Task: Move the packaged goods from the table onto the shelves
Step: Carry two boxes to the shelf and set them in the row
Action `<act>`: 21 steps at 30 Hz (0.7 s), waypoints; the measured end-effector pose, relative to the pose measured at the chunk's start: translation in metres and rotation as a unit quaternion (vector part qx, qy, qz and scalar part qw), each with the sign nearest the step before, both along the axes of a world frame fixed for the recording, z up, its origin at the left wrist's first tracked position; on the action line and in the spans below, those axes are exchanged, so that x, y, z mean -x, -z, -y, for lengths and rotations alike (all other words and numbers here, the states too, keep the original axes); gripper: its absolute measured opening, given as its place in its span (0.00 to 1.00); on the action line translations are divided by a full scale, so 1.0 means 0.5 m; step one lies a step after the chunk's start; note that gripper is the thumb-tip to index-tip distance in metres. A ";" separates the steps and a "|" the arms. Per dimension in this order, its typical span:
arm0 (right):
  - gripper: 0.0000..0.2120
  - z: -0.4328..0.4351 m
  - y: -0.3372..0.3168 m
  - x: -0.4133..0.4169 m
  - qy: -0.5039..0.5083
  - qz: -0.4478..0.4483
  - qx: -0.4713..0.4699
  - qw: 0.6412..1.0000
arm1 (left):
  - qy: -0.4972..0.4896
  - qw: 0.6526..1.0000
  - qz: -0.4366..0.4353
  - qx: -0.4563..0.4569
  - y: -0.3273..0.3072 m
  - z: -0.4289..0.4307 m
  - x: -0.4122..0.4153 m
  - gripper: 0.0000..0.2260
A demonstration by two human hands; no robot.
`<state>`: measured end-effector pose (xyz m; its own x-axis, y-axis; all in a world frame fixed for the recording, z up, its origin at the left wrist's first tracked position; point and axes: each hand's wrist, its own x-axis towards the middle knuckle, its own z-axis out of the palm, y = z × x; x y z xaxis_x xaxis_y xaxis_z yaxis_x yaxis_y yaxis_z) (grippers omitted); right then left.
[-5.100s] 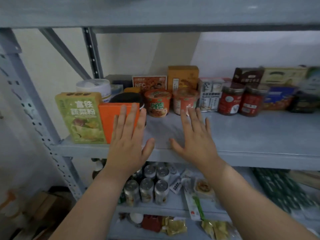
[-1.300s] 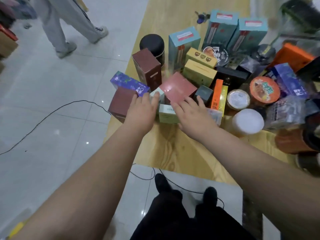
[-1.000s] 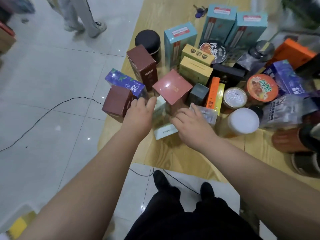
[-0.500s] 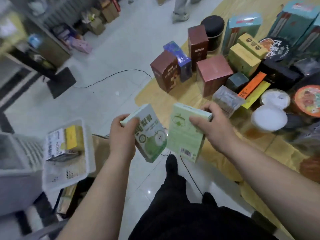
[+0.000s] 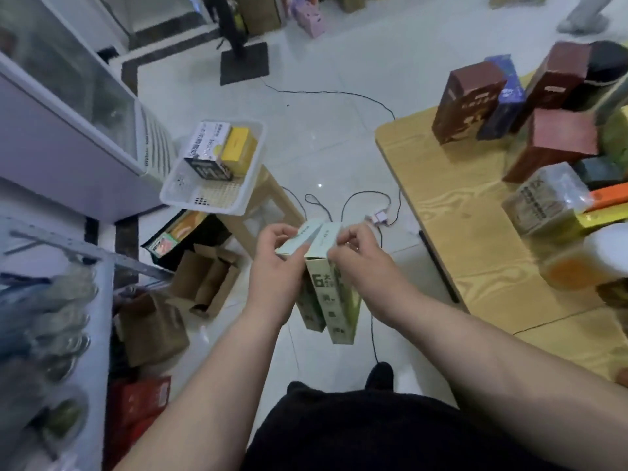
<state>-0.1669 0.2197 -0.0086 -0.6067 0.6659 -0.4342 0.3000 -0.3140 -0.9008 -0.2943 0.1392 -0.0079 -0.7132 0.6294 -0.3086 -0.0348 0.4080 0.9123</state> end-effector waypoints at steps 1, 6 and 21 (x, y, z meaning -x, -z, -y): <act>0.17 0.020 0.008 0.010 -0.038 0.003 -0.005 0.999 | -0.025 1.000 0.004 -0.005 0.001 0.033 0.015 0.08; 0.38 0.161 0.015 0.093 -0.239 0.052 -0.107 0.964 | -0.144 0.989 0.034 -0.028 -0.015 0.234 0.090 0.10; 0.23 0.787 0.004 0.405 -0.472 0.055 -0.044 0.879 | -0.463 0.816 0.234 -0.255 -0.013 0.992 0.129 0.15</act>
<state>-0.3695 -0.1738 -0.0107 -0.8645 -0.0769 -0.4967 0.4764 0.1900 -0.8585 -0.3587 -0.3570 -0.0014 -0.8353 0.0195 -0.5494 -0.5055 -0.4201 0.7536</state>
